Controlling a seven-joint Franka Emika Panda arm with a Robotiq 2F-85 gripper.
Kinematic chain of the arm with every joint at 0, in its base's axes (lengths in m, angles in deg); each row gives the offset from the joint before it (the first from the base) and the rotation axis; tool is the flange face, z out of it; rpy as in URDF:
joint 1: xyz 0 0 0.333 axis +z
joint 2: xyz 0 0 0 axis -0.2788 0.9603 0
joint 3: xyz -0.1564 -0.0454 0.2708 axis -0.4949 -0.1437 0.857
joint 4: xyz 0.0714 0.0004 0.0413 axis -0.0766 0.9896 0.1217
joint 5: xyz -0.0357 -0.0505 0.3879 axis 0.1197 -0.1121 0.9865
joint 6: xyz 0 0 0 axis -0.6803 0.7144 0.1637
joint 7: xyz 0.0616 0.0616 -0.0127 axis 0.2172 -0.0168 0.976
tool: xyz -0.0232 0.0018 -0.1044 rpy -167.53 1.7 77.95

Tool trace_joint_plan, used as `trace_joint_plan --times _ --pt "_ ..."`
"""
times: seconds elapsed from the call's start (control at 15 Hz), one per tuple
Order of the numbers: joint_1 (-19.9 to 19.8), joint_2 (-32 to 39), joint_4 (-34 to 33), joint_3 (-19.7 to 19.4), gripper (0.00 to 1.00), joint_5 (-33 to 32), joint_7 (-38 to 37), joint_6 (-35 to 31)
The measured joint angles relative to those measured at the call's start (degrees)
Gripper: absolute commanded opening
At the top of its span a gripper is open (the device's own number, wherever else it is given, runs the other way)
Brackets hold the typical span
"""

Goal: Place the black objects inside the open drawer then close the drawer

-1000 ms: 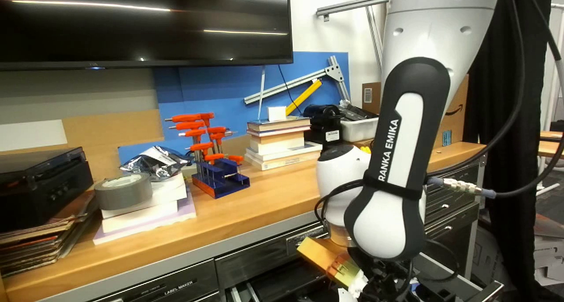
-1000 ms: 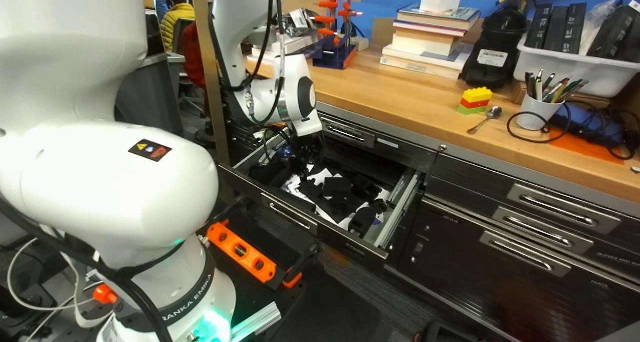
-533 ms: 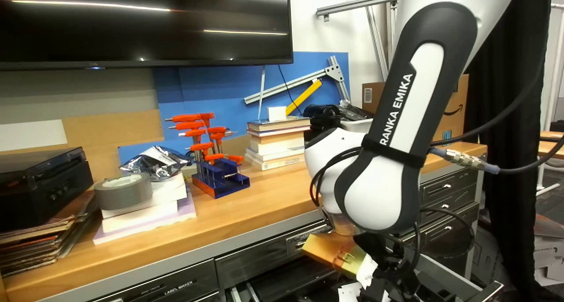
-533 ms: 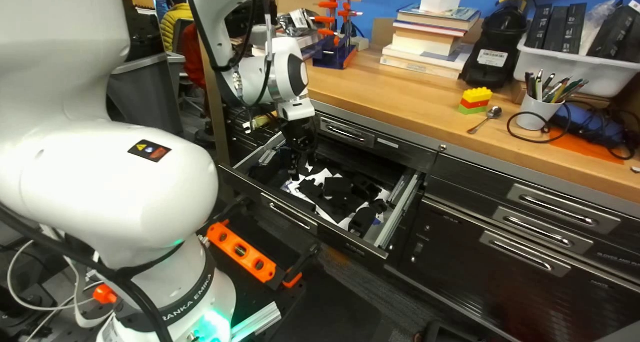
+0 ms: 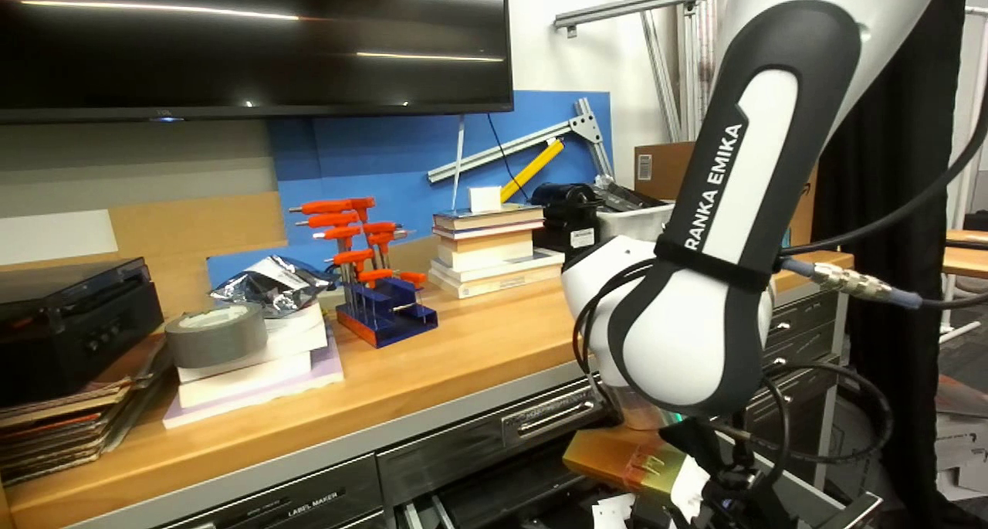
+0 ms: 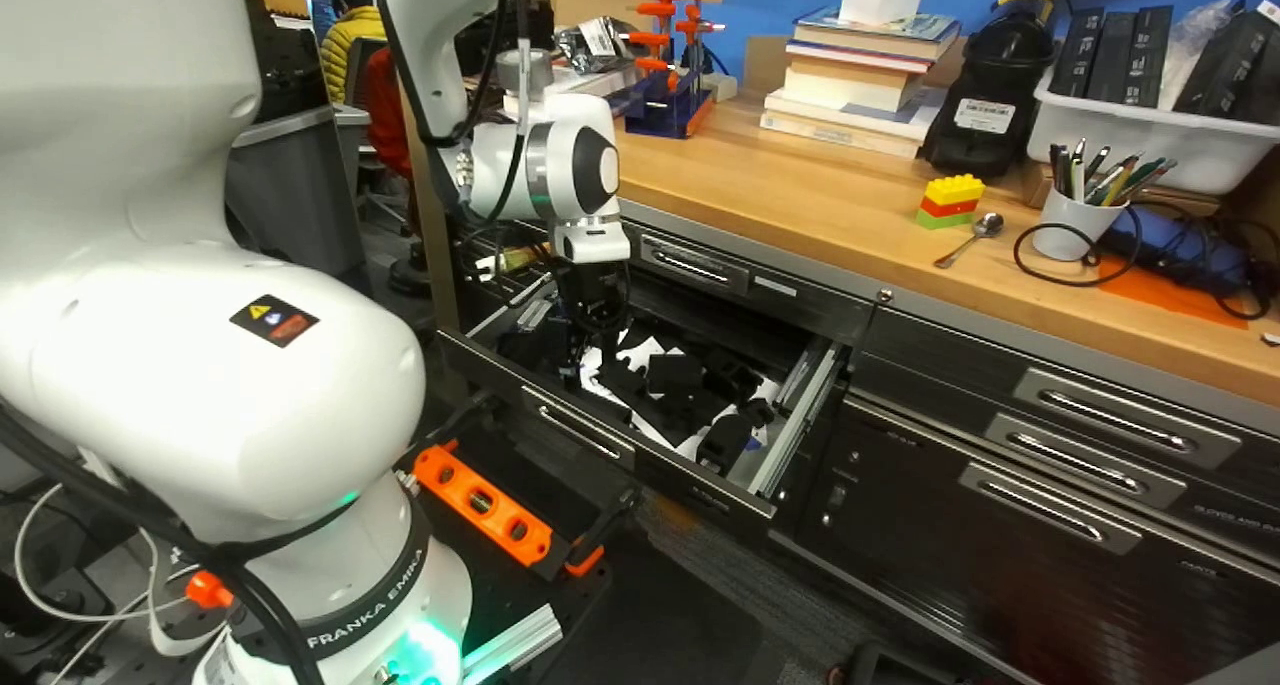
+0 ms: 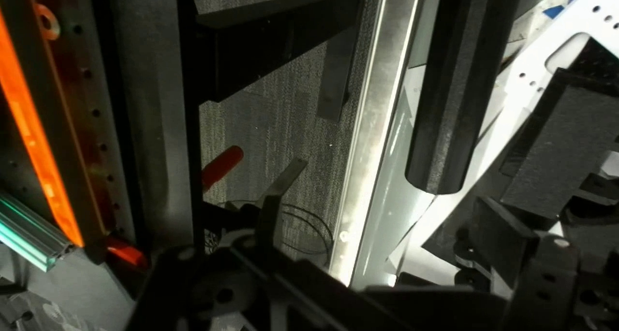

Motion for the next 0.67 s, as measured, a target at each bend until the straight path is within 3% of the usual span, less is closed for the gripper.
trace_joint_plan --times 0.4,0.67 --pt "-3.60 2.91 1.64 0.36 1.00 6.09 7.51 -3.54" --pt "-5.51 6.40 2.21 0.64 1.00 12.29 13.69 -10.02"
